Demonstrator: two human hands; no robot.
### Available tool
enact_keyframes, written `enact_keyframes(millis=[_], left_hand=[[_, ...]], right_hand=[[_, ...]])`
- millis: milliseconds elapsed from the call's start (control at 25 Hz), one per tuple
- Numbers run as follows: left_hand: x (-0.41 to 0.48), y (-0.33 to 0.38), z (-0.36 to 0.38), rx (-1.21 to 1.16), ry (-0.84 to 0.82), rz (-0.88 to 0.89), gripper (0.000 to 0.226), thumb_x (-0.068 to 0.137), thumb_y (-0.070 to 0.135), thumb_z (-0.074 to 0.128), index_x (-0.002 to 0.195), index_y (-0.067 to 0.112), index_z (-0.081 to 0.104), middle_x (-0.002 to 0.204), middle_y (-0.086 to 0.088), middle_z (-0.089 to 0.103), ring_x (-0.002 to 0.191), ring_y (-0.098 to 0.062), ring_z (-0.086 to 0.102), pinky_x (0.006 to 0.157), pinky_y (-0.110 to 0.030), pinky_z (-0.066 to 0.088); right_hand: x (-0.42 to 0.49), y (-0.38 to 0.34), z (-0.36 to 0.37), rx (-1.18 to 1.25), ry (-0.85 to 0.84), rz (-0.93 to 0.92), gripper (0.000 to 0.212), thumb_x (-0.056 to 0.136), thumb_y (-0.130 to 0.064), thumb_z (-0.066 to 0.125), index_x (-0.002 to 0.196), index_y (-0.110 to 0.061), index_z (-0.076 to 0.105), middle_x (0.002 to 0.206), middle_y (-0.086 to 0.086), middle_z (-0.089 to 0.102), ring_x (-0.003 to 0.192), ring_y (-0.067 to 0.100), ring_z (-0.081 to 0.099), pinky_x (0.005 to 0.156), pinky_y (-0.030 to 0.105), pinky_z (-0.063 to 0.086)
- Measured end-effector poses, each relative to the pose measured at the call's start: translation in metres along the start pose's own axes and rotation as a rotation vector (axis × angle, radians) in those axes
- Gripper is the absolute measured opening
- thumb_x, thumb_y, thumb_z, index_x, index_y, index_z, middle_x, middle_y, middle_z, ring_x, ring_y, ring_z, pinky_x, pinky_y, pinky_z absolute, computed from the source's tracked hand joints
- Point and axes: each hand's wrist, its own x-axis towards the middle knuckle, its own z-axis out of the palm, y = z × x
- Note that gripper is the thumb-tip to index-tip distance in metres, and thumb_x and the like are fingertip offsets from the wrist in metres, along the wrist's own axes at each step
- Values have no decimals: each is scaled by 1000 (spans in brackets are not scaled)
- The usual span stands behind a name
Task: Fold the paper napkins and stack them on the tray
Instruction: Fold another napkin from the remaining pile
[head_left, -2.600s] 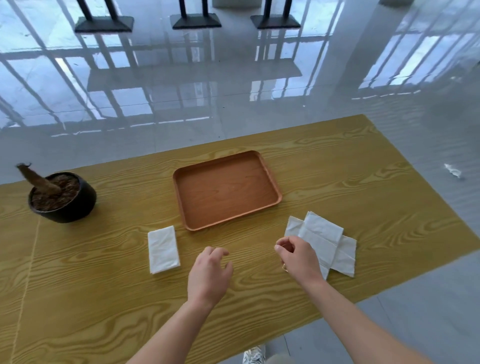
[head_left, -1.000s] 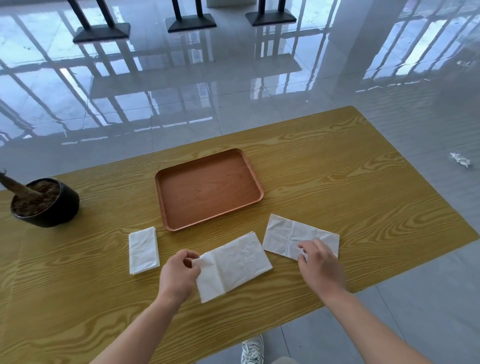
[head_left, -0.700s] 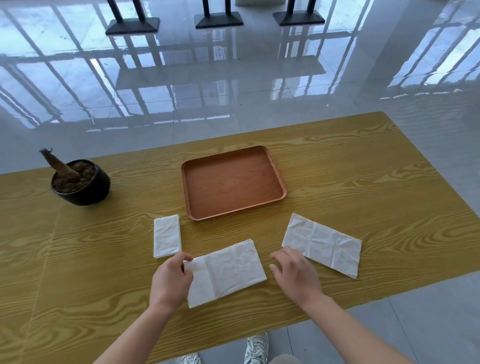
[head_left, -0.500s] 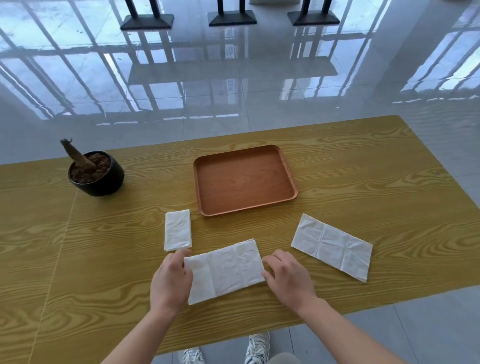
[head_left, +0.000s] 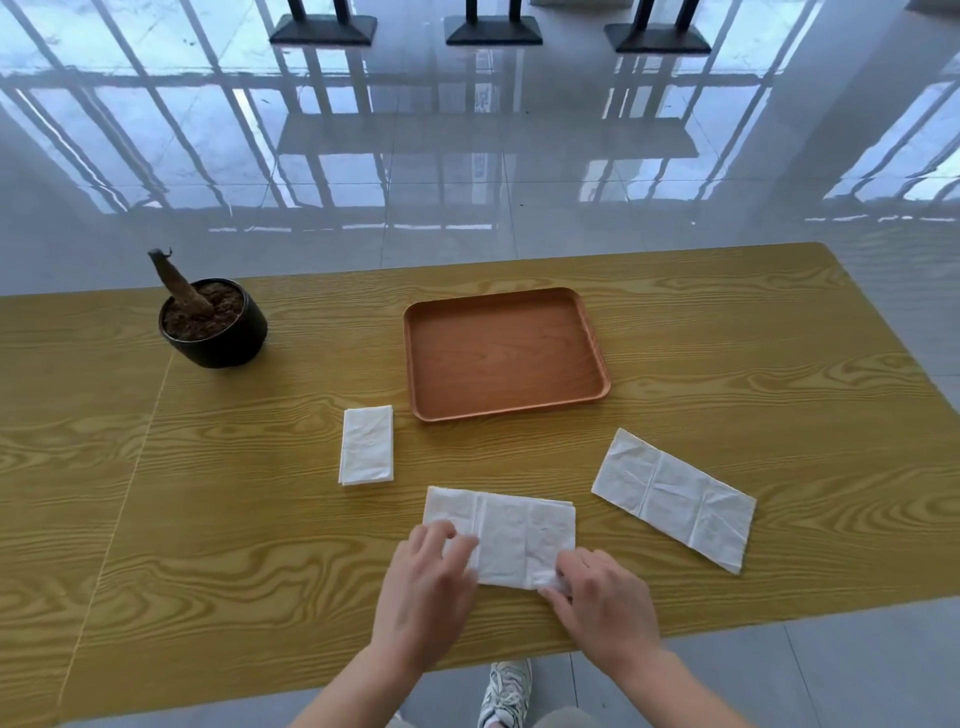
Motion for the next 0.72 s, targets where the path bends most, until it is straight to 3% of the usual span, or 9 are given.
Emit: enact_keyframes(millis=[160, 240, 320, 400, 560, 720], left_hand=[[-1, 18, 18, 145, -103, 115, 37, 81, 42, 62, 113, 24, 64, 114, -5, 63, 100, -27, 61, 82, -41, 51], [0, 16, 20, 201, -142, 133, 40, 82, 45, 61, 116, 24, 63, 125, -9, 62, 117, -30, 58, 94, -46, 51], [2, 9, 19, 260, -158, 186, 40, 82, 37, 64, 119, 23, 64, 134, -11, 60, 130, -32, 53, 102, -50, 48], [5, 2, 13, 297, -156, 197, 39, 83, 29, 66, 122, 21, 64, 140, -11, 57, 135, -31, 48, 107, -52, 44], [6, 3, 5, 222, -121, 78, 35, 82, 23, 68, 116, 19, 66, 139, -12, 57, 133, -34, 49, 107, -52, 44], [-22, 18, 14, 76, -117, 179, 47, 81, 54, 62, 116, 23, 63, 125, -6, 59, 116, -27, 56, 95, -41, 50]], right_hand=[[5, -1, 2, 71, 30, -54, 23, 81, -48, 70, 81, -27, 61, 84, -14, 61, 80, 12, 55, 58, 26, 45], [16, 9, -2, 94, 84, -149, 23, 84, -38, 69, 104, -26, 65, 106, -13, 63, 98, 14, 55, 76, 29, 52], [26, 22, -7, 42, 30, -206, 37, 91, -35, 61, 126, -26, 59, 136, -9, 55, 124, 18, 47, 100, 37, 47], [25, 31, -8, -10, -53, -220, 37, 94, -36, 54, 130, -27, 55, 149, -7, 45, 135, 21, 39, 108, 42, 40], [-1, 31, -1, -64, -49, -259, 34, 86, -41, 64, 118, -28, 59, 136, -1, 54, 121, 22, 52, 94, 39, 50], [-13, 25, 1, -57, -26, -325, 32, 83, -46, 61, 109, -28, 61, 117, -5, 58, 105, 19, 55, 84, 35, 53]])
